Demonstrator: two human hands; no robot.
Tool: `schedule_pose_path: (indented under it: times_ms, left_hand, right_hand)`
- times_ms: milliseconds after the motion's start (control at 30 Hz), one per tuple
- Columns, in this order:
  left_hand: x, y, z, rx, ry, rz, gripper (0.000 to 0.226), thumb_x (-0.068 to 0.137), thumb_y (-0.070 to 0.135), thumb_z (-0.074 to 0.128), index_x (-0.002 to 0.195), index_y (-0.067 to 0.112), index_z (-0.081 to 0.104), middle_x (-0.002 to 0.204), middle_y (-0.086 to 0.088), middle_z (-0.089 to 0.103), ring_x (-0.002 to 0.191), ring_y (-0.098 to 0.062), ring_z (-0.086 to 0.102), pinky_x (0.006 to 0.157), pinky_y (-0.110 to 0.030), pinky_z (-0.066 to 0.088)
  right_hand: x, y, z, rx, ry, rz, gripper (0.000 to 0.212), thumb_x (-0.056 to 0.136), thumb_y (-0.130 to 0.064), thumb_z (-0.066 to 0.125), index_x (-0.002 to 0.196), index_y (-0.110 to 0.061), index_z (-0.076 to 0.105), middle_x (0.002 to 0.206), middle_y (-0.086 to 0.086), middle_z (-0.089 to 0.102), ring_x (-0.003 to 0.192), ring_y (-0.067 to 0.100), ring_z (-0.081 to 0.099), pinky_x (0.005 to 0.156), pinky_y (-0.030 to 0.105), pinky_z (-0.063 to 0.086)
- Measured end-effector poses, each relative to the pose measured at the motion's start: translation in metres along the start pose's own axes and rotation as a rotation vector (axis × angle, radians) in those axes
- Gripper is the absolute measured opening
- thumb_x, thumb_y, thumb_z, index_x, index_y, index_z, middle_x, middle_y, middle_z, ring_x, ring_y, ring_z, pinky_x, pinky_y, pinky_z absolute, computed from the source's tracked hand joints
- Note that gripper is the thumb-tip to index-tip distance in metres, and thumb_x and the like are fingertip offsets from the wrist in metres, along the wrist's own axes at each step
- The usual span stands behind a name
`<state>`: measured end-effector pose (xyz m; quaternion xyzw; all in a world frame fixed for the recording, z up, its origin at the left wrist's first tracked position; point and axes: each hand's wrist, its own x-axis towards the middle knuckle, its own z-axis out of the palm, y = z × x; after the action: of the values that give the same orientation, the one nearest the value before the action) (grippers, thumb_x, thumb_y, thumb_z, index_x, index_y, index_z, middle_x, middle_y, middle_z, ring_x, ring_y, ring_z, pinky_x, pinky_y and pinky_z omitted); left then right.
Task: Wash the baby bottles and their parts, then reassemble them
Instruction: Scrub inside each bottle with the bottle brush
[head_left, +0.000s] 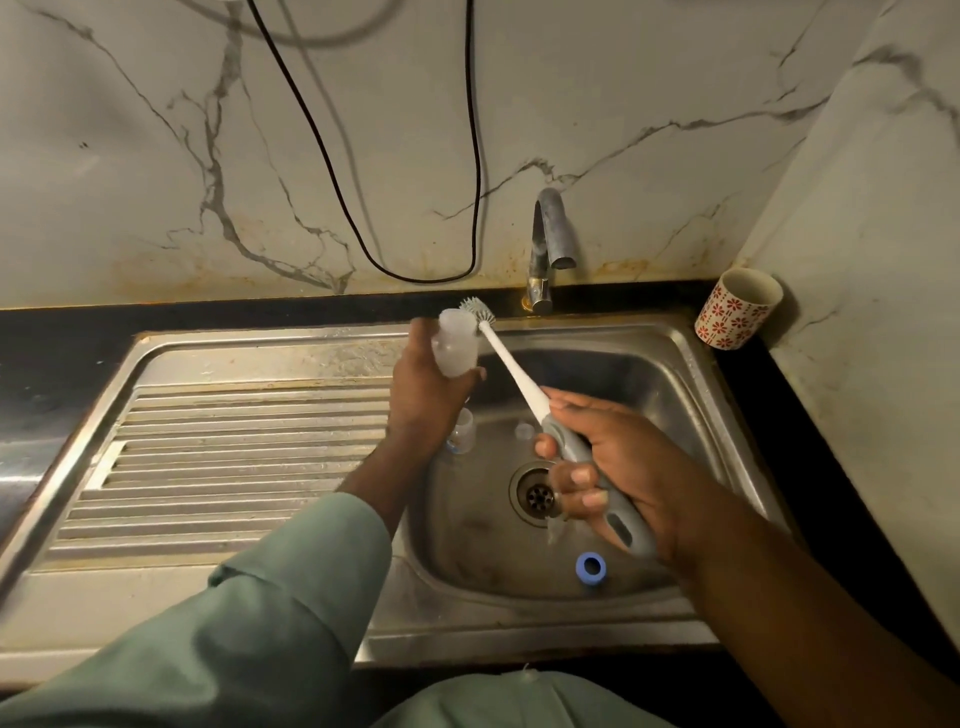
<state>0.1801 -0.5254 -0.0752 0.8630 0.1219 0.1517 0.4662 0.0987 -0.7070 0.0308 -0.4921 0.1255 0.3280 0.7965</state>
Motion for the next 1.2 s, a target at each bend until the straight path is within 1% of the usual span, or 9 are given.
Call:
schedule_pose_path:
  times_ms: [133,267,400,500,700,833,967,1067,1200]
  left_hand:
    - [0.003,-0.001,0.000,-0.038,0.036,-0.045,0.064,0.080,0.017,0.083,0.124,0.023,0.037,0.117,0.000,0.053,0.108,-0.020,0.055,0.068,-0.021,0.049]
    - [-0.002,-0.001,0.008,0.021,-0.093,0.024,0.065,0.079,0.016,0.084,0.126,0.025,0.039,0.127,-0.003,0.057,0.110,-0.017,0.053,0.078,-0.032,0.056]
    - [0.001,-0.002,0.007,-0.025,-0.007,-0.054,0.063,0.079,0.015,0.084,0.121,0.026,0.039,0.114,0.005,0.053,0.103,-0.015,0.052,0.069,-0.022,0.047]
    - [-0.004,-0.005,0.010,0.032,-0.060,-0.072,0.064,0.081,0.016,0.082,0.127,0.024,0.039,0.125,-0.005,0.058,0.113,-0.023,0.057,0.079,-0.034,0.055]
    - [-0.006,-0.010,0.002,0.203,-0.066,-0.028,0.068,0.081,0.022,0.082,0.134,0.022,0.040,0.129,-0.010,0.061,0.115,-0.033,0.060,0.085,-0.044,0.055]
    - [-0.019,-0.013,0.006,0.152,-0.110,-0.100,0.050,0.082,0.019,0.079,0.126,0.015,0.055,0.121,-0.010,0.067,0.113,-0.031,0.064,0.089,-0.044,0.055]
    - [-0.037,-0.011,0.015,0.145,-0.064,-0.077,0.062,0.081,0.019,0.080,0.137,0.020,0.052,0.130,-0.007,0.064,0.119,-0.029,0.060,0.088,-0.036,0.049]
    - [-0.035,-0.016,0.005,0.252,-0.030,-0.029,0.071,0.084,0.017,0.078,0.146,0.022,0.045,0.140,-0.008,0.058,0.126,-0.031,0.054,0.101,-0.045,0.048]
    - [-0.026,-0.014,-0.007,0.288,-0.040,-0.012,0.065,0.086,0.017,0.076,0.145,0.021,0.048,0.135,-0.009,0.062,0.122,-0.034,0.057,0.101,-0.048,0.049]
  right_hand:
    - [0.003,0.002,0.003,-0.001,-0.005,0.016,0.028,0.103,-0.017,0.037,0.127,-0.015,0.052,0.067,0.007,0.049,0.033,0.004,0.036,0.028,0.014,0.029]
    - [0.008,0.002,0.004,0.065,0.031,0.024,0.027,0.103,-0.016,0.035,0.125,-0.012,0.051,0.068,0.006,0.047,0.034,0.003,0.035,0.028,0.013,0.028]
    - [0.008,0.006,0.004,0.043,0.028,0.029,0.028,0.104,-0.017,0.035,0.126,-0.012,0.051,0.068,0.006,0.048,0.034,0.003,0.036,0.028,0.014,0.029]
    - [0.003,0.006,0.000,0.087,0.033,0.058,0.029,0.103,-0.017,0.036,0.129,-0.010,0.048,0.068,0.006,0.048,0.033,0.003,0.036,0.027,0.013,0.028]
    - [-0.014,0.002,-0.013,0.137,-0.004,0.113,0.014,0.102,-0.022,0.040,0.110,-0.014,0.048,0.067,0.004,0.050,0.031,0.003,0.035,0.026,0.011,0.027]
    - [-0.025,0.003,-0.014,0.092,-0.105,0.205,0.027,0.101,-0.023,0.040,0.092,-0.012,0.063,0.060,0.003,0.053,0.029,0.003,0.035,0.025,0.010,0.027]
    - [-0.028,0.009,-0.011,0.053,-0.094,0.128,0.022,0.100,-0.020,0.041,0.110,-0.017,0.060,0.068,0.007,0.052,0.030,0.004,0.034,0.026,0.011,0.027]
    - [-0.036,0.004,-0.026,-0.126,-0.012,0.040,0.033,0.100,-0.017,0.041,0.126,-0.025,0.058,0.066,0.008,0.052,0.031,0.007,0.033,0.030,0.012,0.030]
    - [-0.048,0.010,-0.034,-0.579,0.049,0.002,0.034,0.100,-0.024,0.043,0.118,-0.048,0.060,0.068,0.004,0.058,0.035,0.011,0.038,0.035,0.017,0.033]
